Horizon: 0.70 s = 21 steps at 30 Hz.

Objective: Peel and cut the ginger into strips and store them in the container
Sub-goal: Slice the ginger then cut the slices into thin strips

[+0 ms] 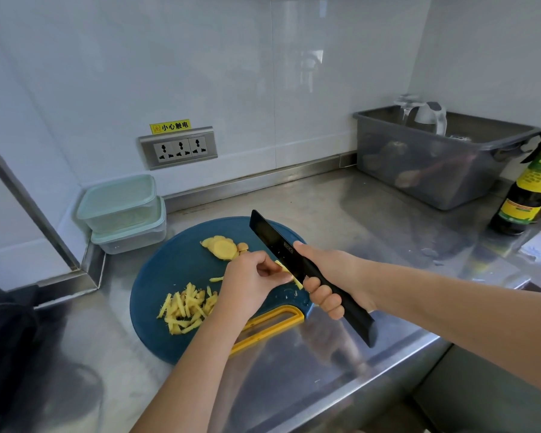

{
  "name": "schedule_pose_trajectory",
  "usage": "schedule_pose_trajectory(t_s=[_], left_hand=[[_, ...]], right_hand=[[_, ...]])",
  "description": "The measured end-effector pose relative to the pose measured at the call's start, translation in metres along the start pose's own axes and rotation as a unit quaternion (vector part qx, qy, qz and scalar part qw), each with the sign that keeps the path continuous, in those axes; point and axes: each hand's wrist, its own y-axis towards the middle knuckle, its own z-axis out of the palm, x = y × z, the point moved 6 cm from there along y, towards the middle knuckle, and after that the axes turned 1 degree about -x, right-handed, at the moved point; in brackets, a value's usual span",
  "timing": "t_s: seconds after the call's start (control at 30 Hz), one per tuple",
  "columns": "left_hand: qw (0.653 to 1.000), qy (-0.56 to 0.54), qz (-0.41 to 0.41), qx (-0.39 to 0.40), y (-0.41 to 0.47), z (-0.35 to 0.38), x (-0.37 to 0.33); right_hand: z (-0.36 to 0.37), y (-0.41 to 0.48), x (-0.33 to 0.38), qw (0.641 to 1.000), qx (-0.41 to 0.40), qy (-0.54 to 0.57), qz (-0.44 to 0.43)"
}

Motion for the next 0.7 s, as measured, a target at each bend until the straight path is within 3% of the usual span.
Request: schedule_pose_trajectory(t_s=[0.7], left_hand=[[1.0, 0.0, 0.005, 0.002, 0.0007, 0.002, -0.0006]], right_hand=[[0.0006, 0.0004, 0.0012, 0.999, -0.012, -0.034, -0.012]])
